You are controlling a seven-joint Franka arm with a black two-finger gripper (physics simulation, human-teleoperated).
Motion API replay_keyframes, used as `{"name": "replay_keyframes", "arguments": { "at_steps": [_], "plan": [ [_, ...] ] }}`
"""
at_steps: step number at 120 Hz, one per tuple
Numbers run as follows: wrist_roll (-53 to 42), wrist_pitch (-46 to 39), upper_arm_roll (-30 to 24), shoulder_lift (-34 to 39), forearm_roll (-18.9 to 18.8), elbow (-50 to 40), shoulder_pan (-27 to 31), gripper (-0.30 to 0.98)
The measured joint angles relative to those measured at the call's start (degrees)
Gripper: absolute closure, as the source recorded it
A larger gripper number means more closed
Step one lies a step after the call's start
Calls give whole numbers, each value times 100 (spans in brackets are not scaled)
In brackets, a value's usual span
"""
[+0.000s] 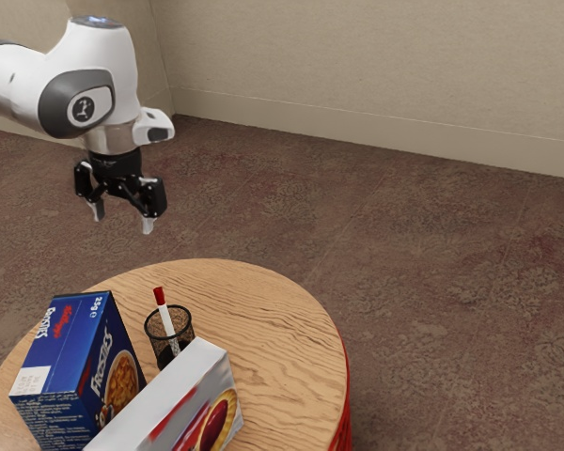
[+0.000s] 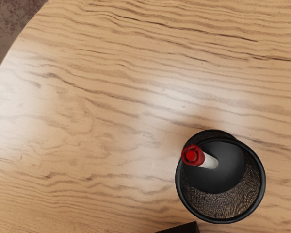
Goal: Take the marker out of the pen holder and place it to the left of the pen holder.
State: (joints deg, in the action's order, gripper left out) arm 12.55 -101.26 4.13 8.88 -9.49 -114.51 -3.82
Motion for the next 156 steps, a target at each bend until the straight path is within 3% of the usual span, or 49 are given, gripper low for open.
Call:
{"name": "replay_keyframes", "arguments": {
  "at_steps": [41,77,156],
  "plan": [
    [247,-1702,0,-12,234,-1294,22,0],
    [371,-2529,0,-29,498,-1987,32,0],
    [180,-3343,0,-562,529,-2038,175,0]
  ]
}}
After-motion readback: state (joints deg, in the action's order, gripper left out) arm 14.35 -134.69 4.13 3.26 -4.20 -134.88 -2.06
